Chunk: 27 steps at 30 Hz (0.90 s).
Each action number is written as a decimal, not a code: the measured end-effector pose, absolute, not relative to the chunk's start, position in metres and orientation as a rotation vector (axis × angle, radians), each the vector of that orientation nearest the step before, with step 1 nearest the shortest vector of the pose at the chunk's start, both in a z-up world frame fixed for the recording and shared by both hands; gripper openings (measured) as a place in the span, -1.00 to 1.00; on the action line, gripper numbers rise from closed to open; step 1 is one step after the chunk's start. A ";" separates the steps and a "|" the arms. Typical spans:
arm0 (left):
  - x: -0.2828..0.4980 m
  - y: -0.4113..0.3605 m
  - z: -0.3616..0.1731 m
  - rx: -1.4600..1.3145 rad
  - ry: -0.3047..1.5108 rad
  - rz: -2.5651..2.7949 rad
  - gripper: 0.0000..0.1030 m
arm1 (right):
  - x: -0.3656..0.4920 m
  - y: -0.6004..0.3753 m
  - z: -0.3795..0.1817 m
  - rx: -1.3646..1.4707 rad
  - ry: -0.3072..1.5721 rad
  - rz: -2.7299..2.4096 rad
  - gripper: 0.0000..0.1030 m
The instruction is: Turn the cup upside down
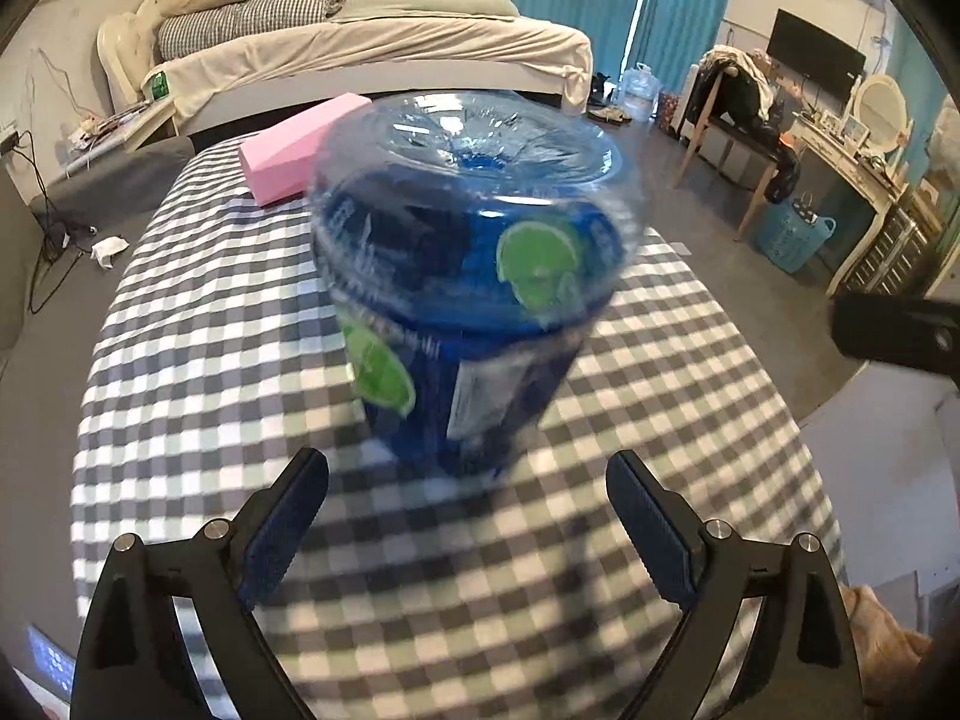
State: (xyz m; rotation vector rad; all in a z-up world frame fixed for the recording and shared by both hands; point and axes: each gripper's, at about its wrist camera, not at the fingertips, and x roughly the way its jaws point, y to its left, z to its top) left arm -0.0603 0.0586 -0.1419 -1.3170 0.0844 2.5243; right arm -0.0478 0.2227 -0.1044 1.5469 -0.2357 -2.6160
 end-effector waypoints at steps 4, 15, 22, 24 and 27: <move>-0.047 0.050 -0.124 -1.273 0.071 2.567 0.87 | -0.043 0.217 -0.098 1.506 -0.233 -2.618 0.73; -0.017 0.022 -0.057 -1.029 0.015 2.801 0.87 | -0.016 0.191 -0.071 1.225 -0.148 -2.663 0.72; 0.002 0.008 -0.035 -0.886 0.054 2.939 0.89 | 0.011 0.177 -0.064 0.984 -0.061 -2.757 0.72; 0.006 0.004 -0.036 -0.872 0.057 2.961 0.97 | 0.019 0.174 -0.064 0.928 -0.013 -2.781 0.72; 0.012 -0.003 -0.044 -0.859 0.025 2.983 1.00 | 0.029 0.170 -0.070 0.864 0.035 -2.794 0.73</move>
